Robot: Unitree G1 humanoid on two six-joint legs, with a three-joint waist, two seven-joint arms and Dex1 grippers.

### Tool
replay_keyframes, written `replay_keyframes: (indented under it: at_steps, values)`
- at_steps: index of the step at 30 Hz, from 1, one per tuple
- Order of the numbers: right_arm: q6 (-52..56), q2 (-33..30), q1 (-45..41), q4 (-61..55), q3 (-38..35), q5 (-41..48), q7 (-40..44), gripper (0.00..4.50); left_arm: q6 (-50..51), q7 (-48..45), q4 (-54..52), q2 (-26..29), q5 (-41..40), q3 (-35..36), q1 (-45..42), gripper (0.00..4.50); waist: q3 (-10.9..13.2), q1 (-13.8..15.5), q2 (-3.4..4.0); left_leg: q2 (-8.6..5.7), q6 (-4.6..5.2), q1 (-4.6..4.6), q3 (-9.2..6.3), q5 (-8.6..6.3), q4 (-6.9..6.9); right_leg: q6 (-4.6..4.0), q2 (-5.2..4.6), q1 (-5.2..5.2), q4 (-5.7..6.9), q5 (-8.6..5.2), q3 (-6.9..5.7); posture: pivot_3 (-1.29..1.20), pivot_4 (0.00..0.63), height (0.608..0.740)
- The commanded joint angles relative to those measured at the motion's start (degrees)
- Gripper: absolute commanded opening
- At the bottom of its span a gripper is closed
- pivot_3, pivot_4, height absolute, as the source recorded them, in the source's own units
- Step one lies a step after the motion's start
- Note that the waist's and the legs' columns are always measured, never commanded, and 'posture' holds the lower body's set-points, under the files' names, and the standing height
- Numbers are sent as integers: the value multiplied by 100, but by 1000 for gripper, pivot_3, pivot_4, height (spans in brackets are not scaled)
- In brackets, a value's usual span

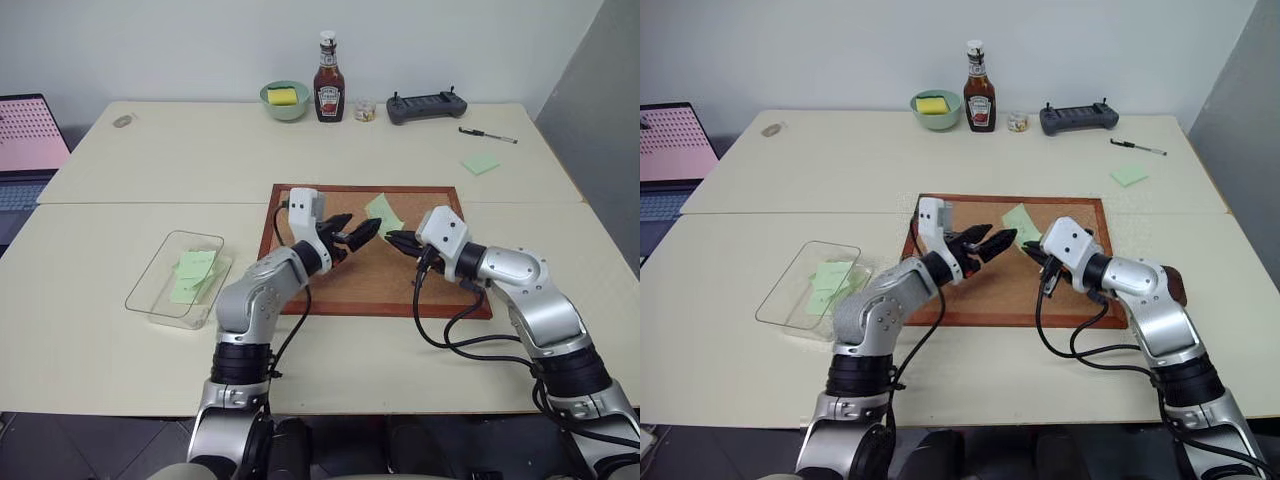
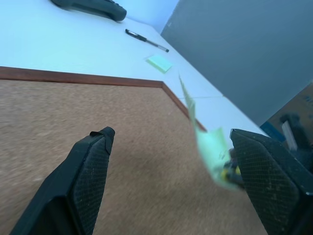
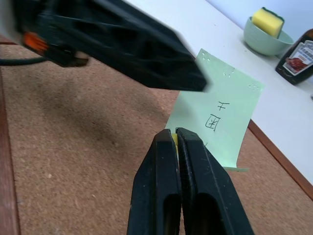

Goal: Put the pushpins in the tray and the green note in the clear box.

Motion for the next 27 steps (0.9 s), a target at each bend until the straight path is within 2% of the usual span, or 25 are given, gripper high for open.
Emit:
replay_keyframes:
  at_steps: [1,4,8,11,27]
  values:
    - [-74,2,31,-316,-14,-41,-27,0,-482,-121,701,-133,72,-58,-384,4033,0,-1,0,0,0,0,0,0,0,0,0,0,-1,0,0,0,150,740]
    - [-95,4,53,-335,49,-81,-13,0,-873,-163,1572,-293,148,-18,-800,4033,1,4,-1,-1,0,0,0,0,0,0,0,0,-1,0,-1,0,150,740]
    - [-105,-4,47,-337,61,-118,-21,0,-931,-259,1923,-369,96,1,-989,4033,2,-7,-3,-1,0,-5,0,0,0,0,0,-4,-3,0,-1,0,150,740]
    - [-102,-4,47,-344,42,-142,-31,0,-780,-309,1897,-409,25,-21,-948,3605,2,-11,-3,0,-3,-7,0,2,-2,0,0,-9,-3,0,-1,0,150,740]
    - [-186,1,-97,-184,-11,-203,-53,0,-146,189,1374,-529,-403,409,-721,570,2,-5,-3,-1,-7,-12,-1,4,-1,0,-1,-10,-3,0,-1,0,150,740]
